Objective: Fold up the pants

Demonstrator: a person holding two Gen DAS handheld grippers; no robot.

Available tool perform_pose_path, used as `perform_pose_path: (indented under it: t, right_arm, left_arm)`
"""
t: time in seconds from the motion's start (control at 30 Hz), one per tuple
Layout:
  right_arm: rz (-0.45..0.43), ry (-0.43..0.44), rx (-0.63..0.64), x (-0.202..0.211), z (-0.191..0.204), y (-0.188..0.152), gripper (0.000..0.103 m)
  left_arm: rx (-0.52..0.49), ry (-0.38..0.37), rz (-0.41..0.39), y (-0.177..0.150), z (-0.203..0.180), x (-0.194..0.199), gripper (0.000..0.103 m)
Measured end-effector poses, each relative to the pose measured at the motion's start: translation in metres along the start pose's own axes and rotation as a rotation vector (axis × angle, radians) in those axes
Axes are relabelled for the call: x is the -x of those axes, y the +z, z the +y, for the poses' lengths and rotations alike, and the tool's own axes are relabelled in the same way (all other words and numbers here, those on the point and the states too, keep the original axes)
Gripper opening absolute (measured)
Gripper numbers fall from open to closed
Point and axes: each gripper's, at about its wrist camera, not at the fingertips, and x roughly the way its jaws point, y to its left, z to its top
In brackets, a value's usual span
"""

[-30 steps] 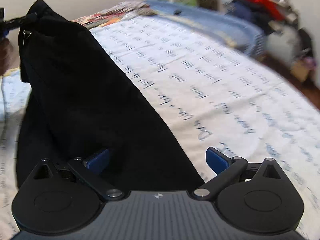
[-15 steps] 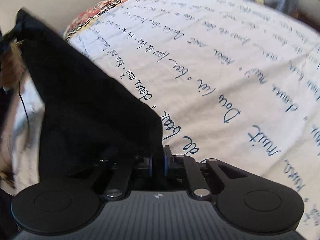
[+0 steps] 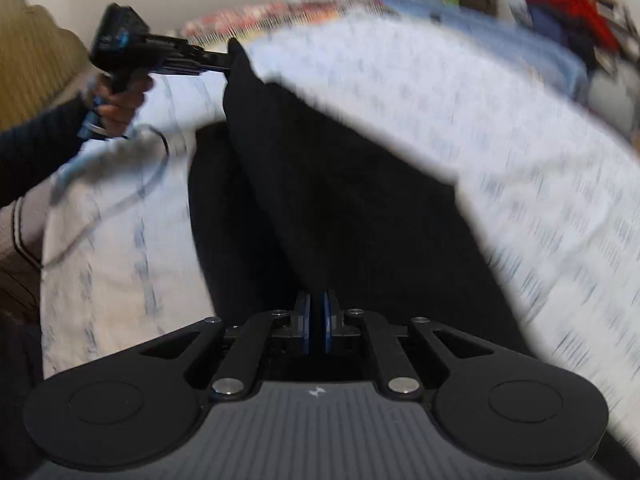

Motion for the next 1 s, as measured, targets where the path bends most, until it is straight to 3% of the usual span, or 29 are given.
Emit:
perform_pose_path:
  t: [0.07,0.13,0.2,0.3,0.47,0.57,0.63,0.67,0.7,0.77,1.0]
  right_arm:
    - [0.007,-0.009,-0.026,-0.013,0.005,-0.009,0.006]
    - [0.004,-0.020,-0.036,-0.019,0.006,-0.011,0.006]
    - [-0.008,-0.026,-0.037,-0.022,0.005,-0.010,0.006]
    - [-0.035,-0.029,-0.052,-0.017,0.002,-0.009,0.006]
    - [-0.091,-0.034,-0.083,-0.001,-0.004,-0.004,0.006]
    - [-0.102,-0.045,-0.072,0.003,-0.005,0.001,0.006]
    - [-0.111,-0.050,-0.067,0.006,-0.004,0.004,0.006]
    - [-0.120,-0.049,-0.066,0.008,-0.004,0.005,0.006]
    - [-0.129,-0.047,-0.067,0.009,-0.003,0.006,0.006]
    - [-0.142,-0.045,-0.067,0.011,-0.002,0.008,0.006]
    - [-0.108,-0.055,-0.031,0.002,0.006,0.002,0.007]
  left_arm:
    - [0.131,0.038,0.002,-0.007,0.016,0.015,0.035]
    - [0.189,0.040,-0.022,-0.011,0.021,0.037,0.046]
    - [0.222,0.067,-0.066,-0.016,0.018,0.061,0.068]
    - [0.279,0.046,-0.097,-0.027,0.003,0.079,0.069]
    - [0.424,0.130,-0.031,-0.047,-0.015,0.056,0.069]
    - [0.504,0.222,-0.009,-0.053,-0.013,0.043,0.068]
    - [0.540,0.224,-0.015,-0.059,-0.009,0.043,0.067]
    - [0.552,0.231,-0.018,-0.058,-0.008,0.042,0.059]
    - [0.559,0.247,-0.025,-0.057,-0.006,0.042,0.043]
    - [0.571,0.296,-0.015,-0.054,-0.007,0.043,0.028]
    - [0.479,0.347,0.012,-0.039,-0.017,0.044,0.019]
